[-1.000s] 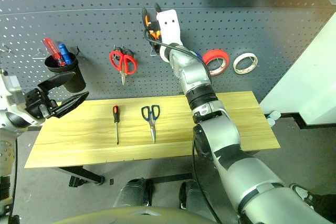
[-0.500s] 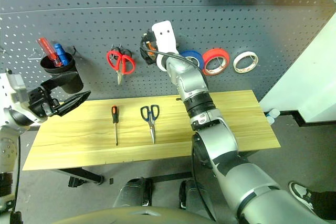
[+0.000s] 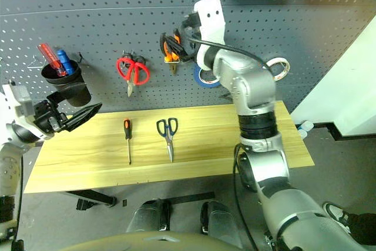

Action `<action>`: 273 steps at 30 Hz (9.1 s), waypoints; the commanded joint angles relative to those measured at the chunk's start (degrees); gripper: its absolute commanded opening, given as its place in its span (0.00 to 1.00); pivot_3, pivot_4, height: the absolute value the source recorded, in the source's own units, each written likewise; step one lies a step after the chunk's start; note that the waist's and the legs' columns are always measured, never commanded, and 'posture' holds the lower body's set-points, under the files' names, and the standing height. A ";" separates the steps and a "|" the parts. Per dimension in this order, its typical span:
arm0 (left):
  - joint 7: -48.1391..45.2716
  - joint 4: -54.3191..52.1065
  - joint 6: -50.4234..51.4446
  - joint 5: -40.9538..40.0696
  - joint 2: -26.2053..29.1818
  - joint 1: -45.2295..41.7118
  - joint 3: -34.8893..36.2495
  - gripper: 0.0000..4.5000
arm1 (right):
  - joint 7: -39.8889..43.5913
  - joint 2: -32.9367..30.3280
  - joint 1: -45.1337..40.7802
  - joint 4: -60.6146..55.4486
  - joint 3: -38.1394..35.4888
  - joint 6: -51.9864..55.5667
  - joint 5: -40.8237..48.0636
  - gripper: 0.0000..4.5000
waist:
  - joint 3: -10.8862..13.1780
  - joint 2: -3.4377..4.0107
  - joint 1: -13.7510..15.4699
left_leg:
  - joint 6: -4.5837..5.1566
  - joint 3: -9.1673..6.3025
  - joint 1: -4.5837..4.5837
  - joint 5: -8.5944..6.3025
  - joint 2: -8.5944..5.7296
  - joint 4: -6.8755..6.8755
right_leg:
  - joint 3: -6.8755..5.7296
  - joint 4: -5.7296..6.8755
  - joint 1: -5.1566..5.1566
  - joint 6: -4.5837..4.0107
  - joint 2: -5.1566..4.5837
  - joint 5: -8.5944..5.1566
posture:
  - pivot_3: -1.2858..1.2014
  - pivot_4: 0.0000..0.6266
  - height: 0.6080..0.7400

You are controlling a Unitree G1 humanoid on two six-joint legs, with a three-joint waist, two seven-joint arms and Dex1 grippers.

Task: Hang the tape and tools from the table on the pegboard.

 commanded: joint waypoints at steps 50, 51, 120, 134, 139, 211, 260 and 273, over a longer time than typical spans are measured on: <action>54.61 21.33 28.91 32.32 -36.89 -15.25 -28.29 0.95 | 61.10 -27.06 14.82 28.66 8.14 -48.63 -5.79 0.99 | 1.45 0.59 -0.03 | 0.25 -0.24 0.05 -0.13 -0.25 0.19 | -0.05 -0.73 0.46 0.51 0.15 0.06 | 0.55 0.25 1.00; 54.79 22.83 29.16 32.49 -37.23 -15.97 -28.20 0.95 | 61.96 -27.28 14.61 28.61 8.13 -48.53 -5.67 0.99 | 1.45 0.59 -0.03 | 0.24 -0.25 0.04 -0.13 -0.25 0.19 | -0.05 -0.73 0.46 0.50 0.15 0.06 | 0.55 0.26 1.00; 40.72 3.84 57.82 23.73 -20.87 -22.70 -33.98 0.05 | 64.83 -22.46 -0.12 50.72 10.21 -62.61 -15.49 1.00 | 2.43 0.66 -2.99 | 0.21 -0.21 0.14 -0.11 -0.26 0.14 | 0.02 -0.55 0.46 0.44 0.10 0.29 | 0.54 0.24 1.00; 24.93 -17.77 36.10 16.54 -8.74 -7.79 -23.55 0.05 | 66.05 -27.22 4.63 35.15 4.20 -49.73 -7.08 1.00 | 2.43 0.68 -2.88 | 0.21 -0.13 0.08 -0.12 -0.21 0.15 | 0.12 -0.63 0.40 0.29 -0.05 0.20 | 0.55 0.18 1.00; 20.92 -26.42 30.53 14.03 -6.48 1.65 -19.89 0.05 | 65.89 -28.41 5.55 32.98 3.78 -48.29 -6.59 1.00 | 2.42 0.70 -2.82 | 0.22 -0.13 0.10 -0.12 -0.22 0.15 | 0.12 -0.62 0.40 0.29 0.02 0.20 | 0.55 0.17 1.00; 38.53 -12.10 -7.74 15.57 -25.39 5.66 -12.52 0.91 | 60.14 -26.43 6.09 25.72 3.27 -40.47 -1.64 1.00 | 1.67 0.90 -1.26 | 0.26 0.42 0.20 -0.09 -0.21 1.16 | 0.33 0.05 0.46 0.80 0.21 0.62 | 0.58 0.12 1.00; 73.27 39.51 38.94 23.36 -29.00 -35.46 -1.68 0.91 | 56.36 -10.42 2.78 40.01 16.09 -40.68 -13.51 1.00 | 8.74 0.26 1.61 | 0.26 0.00 0.01 -0.09 -0.25 0.41 | 0.36 -0.04 0.14 0.72 -0.08 0.49 | 0.60 0.51 1.00; 73.85 39.45 45.00 22.43 -30.93 -35.08 0.64 0.50 | 54.08 -11.33 4.82 37.87 15.08 -40.53 -13.19 1.00 | 8.78 0.32 1.56 | 0.13 0.04 0.08 -0.03 -0.25 0.29 | 0.35 0.01 0.09 0.74 -0.13 0.43 | 0.59 0.50 1.00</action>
